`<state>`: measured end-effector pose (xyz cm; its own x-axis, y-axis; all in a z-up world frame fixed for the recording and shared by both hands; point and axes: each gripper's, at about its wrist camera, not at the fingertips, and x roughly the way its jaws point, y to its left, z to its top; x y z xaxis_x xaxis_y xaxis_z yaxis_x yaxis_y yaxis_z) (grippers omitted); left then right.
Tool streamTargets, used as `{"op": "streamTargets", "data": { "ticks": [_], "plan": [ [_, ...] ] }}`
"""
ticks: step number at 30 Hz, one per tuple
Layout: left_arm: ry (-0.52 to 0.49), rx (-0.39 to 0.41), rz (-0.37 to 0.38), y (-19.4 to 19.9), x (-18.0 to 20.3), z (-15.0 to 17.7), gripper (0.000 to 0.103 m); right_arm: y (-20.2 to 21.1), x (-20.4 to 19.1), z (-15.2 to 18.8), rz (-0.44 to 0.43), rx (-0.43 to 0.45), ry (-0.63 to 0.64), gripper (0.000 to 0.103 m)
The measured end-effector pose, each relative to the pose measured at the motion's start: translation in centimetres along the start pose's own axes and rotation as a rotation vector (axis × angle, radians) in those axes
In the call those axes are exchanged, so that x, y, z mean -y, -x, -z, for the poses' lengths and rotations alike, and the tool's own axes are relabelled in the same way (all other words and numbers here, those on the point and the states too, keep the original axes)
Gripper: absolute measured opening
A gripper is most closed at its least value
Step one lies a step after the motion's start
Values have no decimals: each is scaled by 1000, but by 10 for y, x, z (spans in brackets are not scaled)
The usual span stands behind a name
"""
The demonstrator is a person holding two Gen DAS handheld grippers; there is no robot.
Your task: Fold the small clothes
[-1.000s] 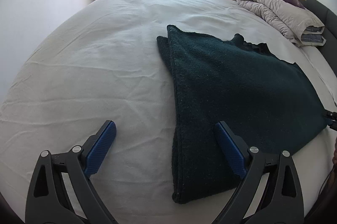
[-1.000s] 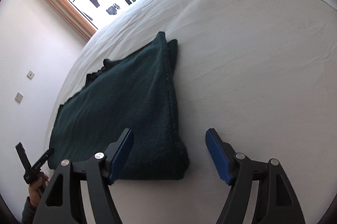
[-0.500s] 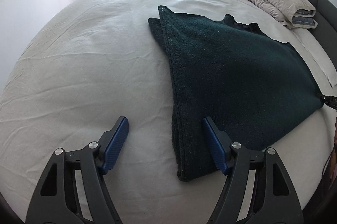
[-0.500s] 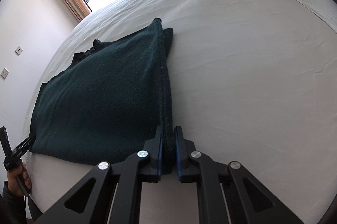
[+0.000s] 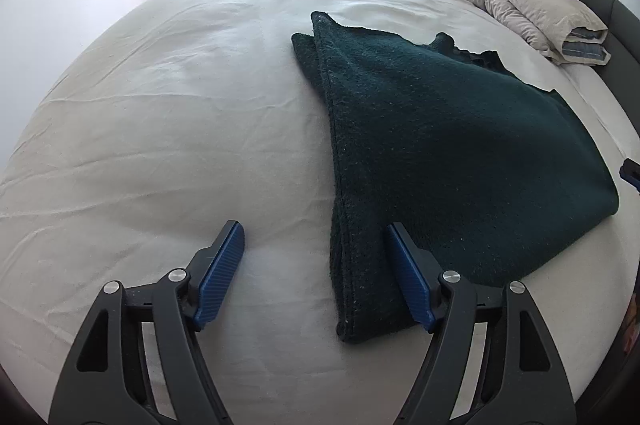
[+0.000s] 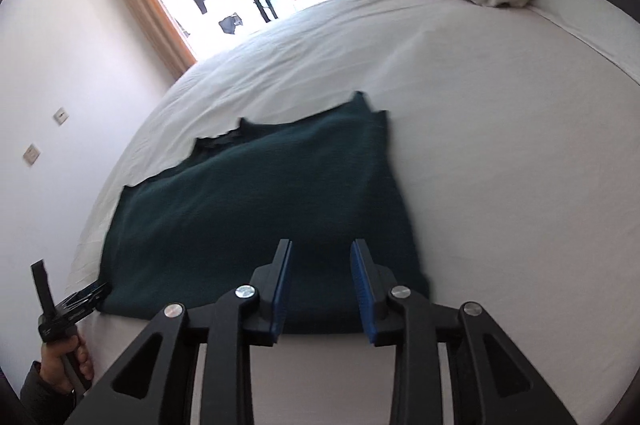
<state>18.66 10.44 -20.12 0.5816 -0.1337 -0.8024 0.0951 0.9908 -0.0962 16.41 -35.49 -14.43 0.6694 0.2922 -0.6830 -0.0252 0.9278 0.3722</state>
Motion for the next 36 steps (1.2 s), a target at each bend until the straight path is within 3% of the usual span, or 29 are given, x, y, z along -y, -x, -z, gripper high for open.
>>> {"op": "streamTargets", "data": {
  "ticks": [4, 8, 12, 20, 22, 23, 25, 26, 27, 31, 36],
  "plan": [
    [0, -2, -14, -1, 2, -1, 73, -38, -54, 7, -85, -72, 104, 44],
    [3, -1, -10, -2, 1, 0, 73, -78, -58, 19, -102, -171, 77, 44],
    [1, 2, -11, -2, 1, 0, 73, -69, -46, 26, -95, -135, 71, 41],
    [12, 15, 4, 0, -2, 3, 73, -19, 5, 32, 128, -17, -141, 39],
    [37, 24, 23, 5, -5, 3, 73, -8, 2, 31, 128, 20, -155, 41],
    [68, 34, 44, 9, -9, 3, 73, -4, -2, 29, 102, 38, -153, 42],
    [154, 68, 91, 22, -19, 8, 73, 1, -14, 24, 47, 68, -138, 58],
    [205, 88, 118, 30, -25, 13, 74, 2, -21, 21, 8, 82, -128, 62],
    [265, 108, 153, 36, -32, 19, 80, 2, -28, 17, -30, 92, -115, 64],
    [509, 134, 300, 51, -49, 47, 91, -10, -53, 4, -128, 76, -70, 64],
    [621, 103, 503, 42, -29, 53, 92, -40, -81, -6, -213, 28, -53, 64]
  ]
}}
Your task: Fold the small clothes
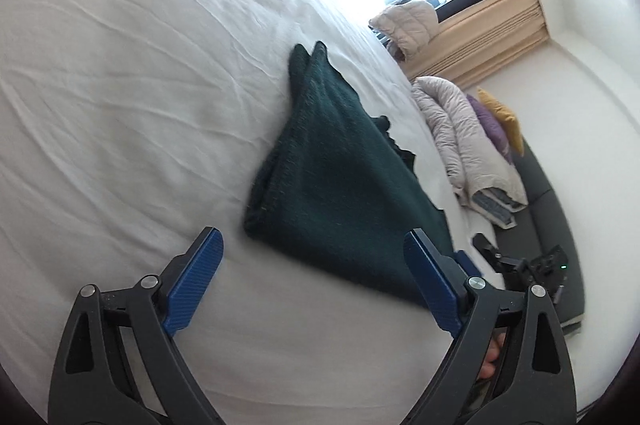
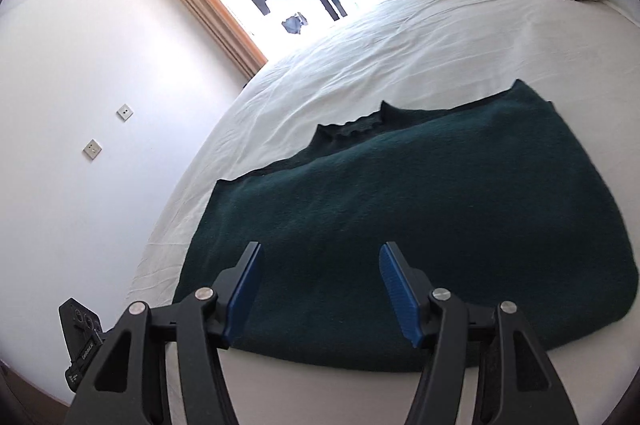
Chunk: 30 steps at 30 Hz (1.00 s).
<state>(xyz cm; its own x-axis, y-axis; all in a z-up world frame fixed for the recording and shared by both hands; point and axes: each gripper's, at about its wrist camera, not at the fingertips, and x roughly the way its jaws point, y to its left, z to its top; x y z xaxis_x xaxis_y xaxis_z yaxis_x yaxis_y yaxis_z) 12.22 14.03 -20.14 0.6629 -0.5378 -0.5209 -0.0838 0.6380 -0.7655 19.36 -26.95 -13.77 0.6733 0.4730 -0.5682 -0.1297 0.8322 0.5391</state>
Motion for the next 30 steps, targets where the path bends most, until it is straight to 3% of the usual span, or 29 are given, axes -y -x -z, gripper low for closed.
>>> {"op": "streamTargets", "data": {
  "ticks": [2, 6, 10, 13, 16, 18, 19, 20, 23, 26, 28, 30],
  "plan": [
    [34, -28, 16, -12, 3, 3, 92, -9, -5, -2, -25, -14, -3, 64],
    [119, 20, 42, -18, 3, 3, 93, -20, -10, -6, -65, -30, -16, 63],
    [213, 59, 84, -27, -2, -3, 91, -32, -4, -13, -84, -53, -48, 54],
    [252, 75, 117, -33, -2, -8, 89, -43, 8, -20, -72, -83, -105, 41],
    [288, 64, 162, -49, -2, -9, 75, -61, 14, -26, -58, -148, -125, 25],
    [296, 60, 159, -56, -5, -10, 50, -73, 19, -30, -48, -183, -139, 16],
    [304, 58, 158, -59, -8, -10, 43, -78, 21, -32, -52, -195, -149, 13],
    [312, 55, 156, -62, -13, -11, 27, -82, 25, -35, -49, -205, -157, 12],
    [304, 51, 143, -67, -23, -16, 12, -94, 35, -43, -58, -235, -196, 11],
    [271, 59, 129, -64, -22, -20, 10, -109, 41, -46, -23, -283, -187, 10],
    [241, 68, 113, -63, -18, -22, 10, -117, 47, -42, 14, -308, -194, 0],
    [210, 75, 95, -62, -13, -26, 9, -119, 51, -38, 2, -305, -203, 0]
  ]
}}
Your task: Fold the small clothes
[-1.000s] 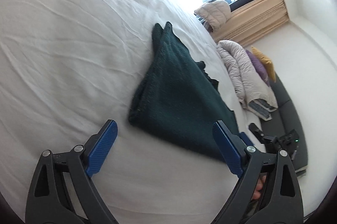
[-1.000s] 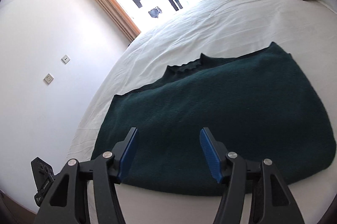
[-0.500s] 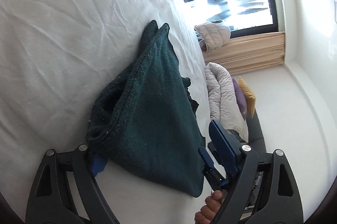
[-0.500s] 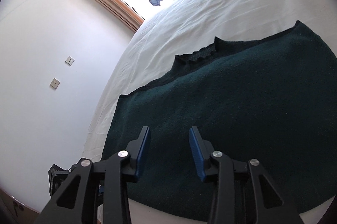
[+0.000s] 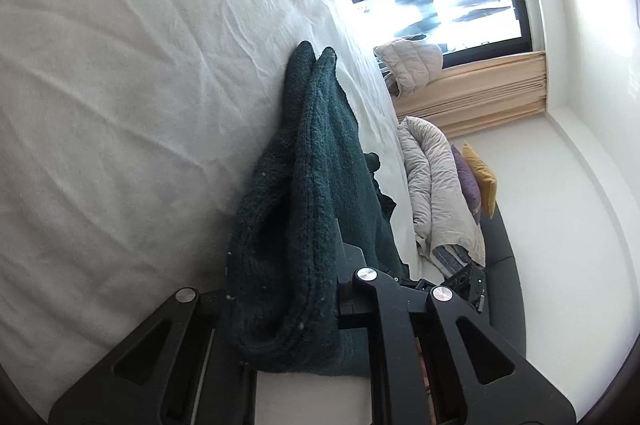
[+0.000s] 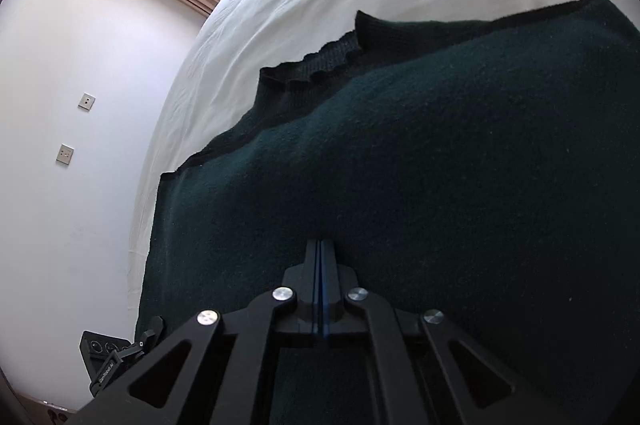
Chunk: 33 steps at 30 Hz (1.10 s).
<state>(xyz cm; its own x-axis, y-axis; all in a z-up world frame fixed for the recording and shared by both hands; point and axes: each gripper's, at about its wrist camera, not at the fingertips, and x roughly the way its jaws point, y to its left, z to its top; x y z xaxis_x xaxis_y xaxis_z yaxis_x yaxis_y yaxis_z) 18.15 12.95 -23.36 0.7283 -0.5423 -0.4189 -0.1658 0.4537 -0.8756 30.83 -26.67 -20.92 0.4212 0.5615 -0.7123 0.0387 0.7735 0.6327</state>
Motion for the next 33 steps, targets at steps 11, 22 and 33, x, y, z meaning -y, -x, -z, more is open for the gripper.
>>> {"op": "streamTargets", "data": {
  "ticks": [11, 22, 33],
  "plan": [
    [-327, 58, -70, -4, 103, 3, 7, 3, 12, 3, -92, 6, 20, 0],
    [-1001, -169, -88, -133, 242, 168, 7, 88, 109, -30, -525, 76, -210, 72],
    [-1135, -193, -151, -159, 228, 212, 7, 69, 127, -31, -675, 44, -294, 73]
  ]
}}
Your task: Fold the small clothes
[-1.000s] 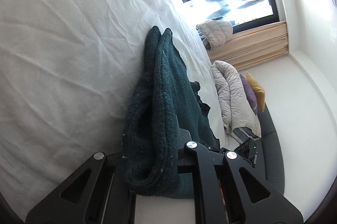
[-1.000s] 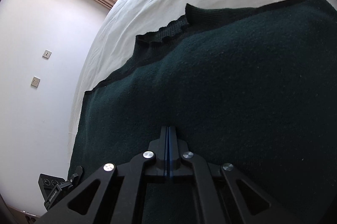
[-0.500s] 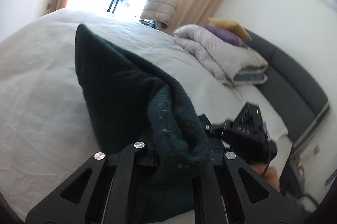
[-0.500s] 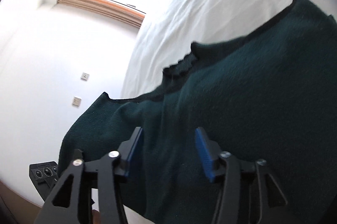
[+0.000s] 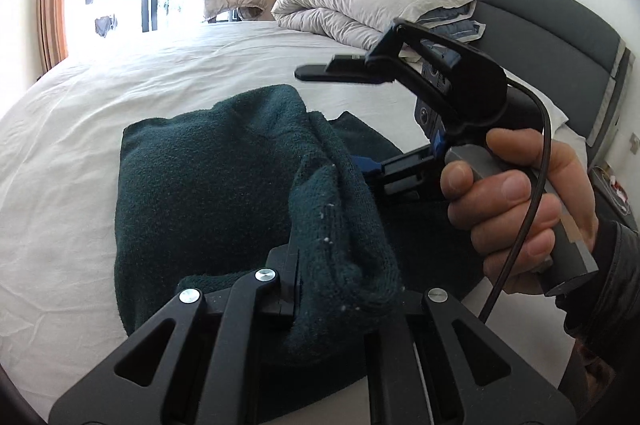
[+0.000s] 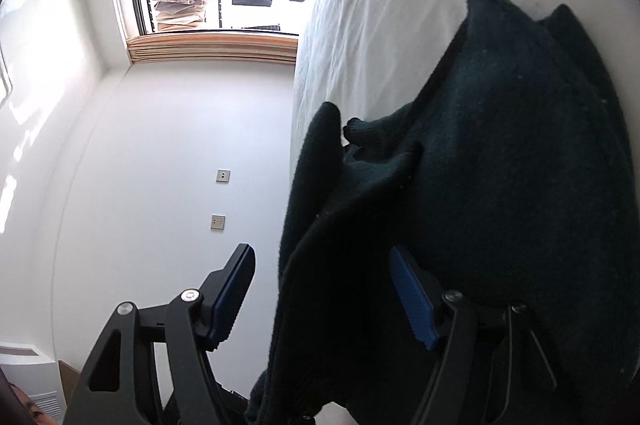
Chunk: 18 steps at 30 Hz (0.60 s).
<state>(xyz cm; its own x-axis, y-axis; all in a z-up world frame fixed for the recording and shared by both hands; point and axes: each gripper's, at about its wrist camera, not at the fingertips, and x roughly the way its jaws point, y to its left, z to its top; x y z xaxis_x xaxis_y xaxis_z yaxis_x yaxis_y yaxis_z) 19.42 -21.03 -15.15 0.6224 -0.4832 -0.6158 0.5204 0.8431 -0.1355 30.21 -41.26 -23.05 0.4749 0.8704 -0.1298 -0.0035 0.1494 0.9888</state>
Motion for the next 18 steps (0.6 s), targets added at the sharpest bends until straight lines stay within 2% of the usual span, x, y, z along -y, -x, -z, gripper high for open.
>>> {"op": "streamTargets", "data": {
  "ticks": [2, 6, 10, 11, 14, 16, 18],
  "plan": [
    [-3, -15, -1, -6, -1, -1, 7, -5, -8, 0, 7, 3, 19, 76],
    [-50, -49, -20, -15, 2, 0, 7, -24, -16, -5, 134, -21, 48, 74],
    [-85, -56, -34, -23, 9, -1, 7, -23, -15, -17, 278, -30, 80, 53],
    [-93, -54, -34, -30, 11, -9, 7, -21, -13, -20, 295, -21, 80, 50],
    [-104, -59, -33, -35, 13, -7, 7, -10, -5, -31, 289, 23, 44, 45],
    [-106, -65, -34, -37, 11, -6, 7, -6, -7, -30, 305, 28, 66, 28],
    [-110, -66, -34, -36, 8, -8, 7, -11, -14, -29, 310, 17, 114, 22]
  ]
}}
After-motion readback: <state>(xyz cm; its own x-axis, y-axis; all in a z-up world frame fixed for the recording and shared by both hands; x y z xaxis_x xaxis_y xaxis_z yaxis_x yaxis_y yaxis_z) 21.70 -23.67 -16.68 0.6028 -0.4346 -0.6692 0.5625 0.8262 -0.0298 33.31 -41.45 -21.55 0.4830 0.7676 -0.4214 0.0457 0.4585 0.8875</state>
